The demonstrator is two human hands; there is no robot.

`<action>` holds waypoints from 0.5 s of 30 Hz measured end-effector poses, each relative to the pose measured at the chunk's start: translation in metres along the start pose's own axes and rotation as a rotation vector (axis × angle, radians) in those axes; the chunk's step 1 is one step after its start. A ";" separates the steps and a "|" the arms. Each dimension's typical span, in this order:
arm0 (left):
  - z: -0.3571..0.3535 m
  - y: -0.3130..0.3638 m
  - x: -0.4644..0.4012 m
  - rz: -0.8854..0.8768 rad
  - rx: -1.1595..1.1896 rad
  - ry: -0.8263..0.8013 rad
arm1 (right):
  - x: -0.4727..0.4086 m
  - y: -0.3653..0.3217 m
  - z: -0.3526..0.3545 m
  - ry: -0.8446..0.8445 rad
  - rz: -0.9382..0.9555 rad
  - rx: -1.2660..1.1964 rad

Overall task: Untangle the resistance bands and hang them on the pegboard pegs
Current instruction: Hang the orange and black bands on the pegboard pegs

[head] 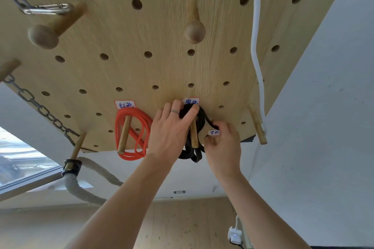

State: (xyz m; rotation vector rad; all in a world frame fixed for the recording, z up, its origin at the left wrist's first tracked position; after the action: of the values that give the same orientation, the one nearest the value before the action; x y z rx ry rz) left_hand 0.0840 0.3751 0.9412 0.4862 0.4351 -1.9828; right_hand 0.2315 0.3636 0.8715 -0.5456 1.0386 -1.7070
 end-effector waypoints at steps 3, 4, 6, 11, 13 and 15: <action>-0.005 0.003 -0.002 0.023 0.051 -0.065 | 0.010 0.004 -0.018 -0.042 0.065 0.066; -0.006 0.004 -0.003 0.032 0.061 -0.087 | 0.014 0.002 -0.026 -0.098 0.074 0.022; -0.008 0.005 -0.005 0.033 0.071 -0.115 | 0.022 0.001 -0.044 -0.229 0.070 -0.069; -0.012 0.002 -0.005 0.017 0.069 -0.148 | 0.026 0.010 -0.060 -0.341 -0.022 -0.082; -0.013 0.003 -0.005 0.011 0.071 -0.163 | 0.027 0.012 -0.057 -0.341 -0.044 -0.104; -0.014 0.004 -0.005 0.010 0.075 -0.176 | 0.029 0.021 -0.063 -0.393 -0.139 -0.184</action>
State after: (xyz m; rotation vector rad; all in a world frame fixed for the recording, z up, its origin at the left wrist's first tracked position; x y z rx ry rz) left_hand 0.0920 0.3840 0.9316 0.3561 0.2486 -2.0175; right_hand 0.1834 0.3591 0.8171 -1.0469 0.8901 -1.5461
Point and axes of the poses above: each hand's wrist, its own x-axis away from the middle knuckle, its own z-axis out of the back of the hand, y = z × x, the point moved 9 cm from there along -x, towards the middle knuckle, and after that the axes turned 8 degrees about -z, right-handed, at the moved point
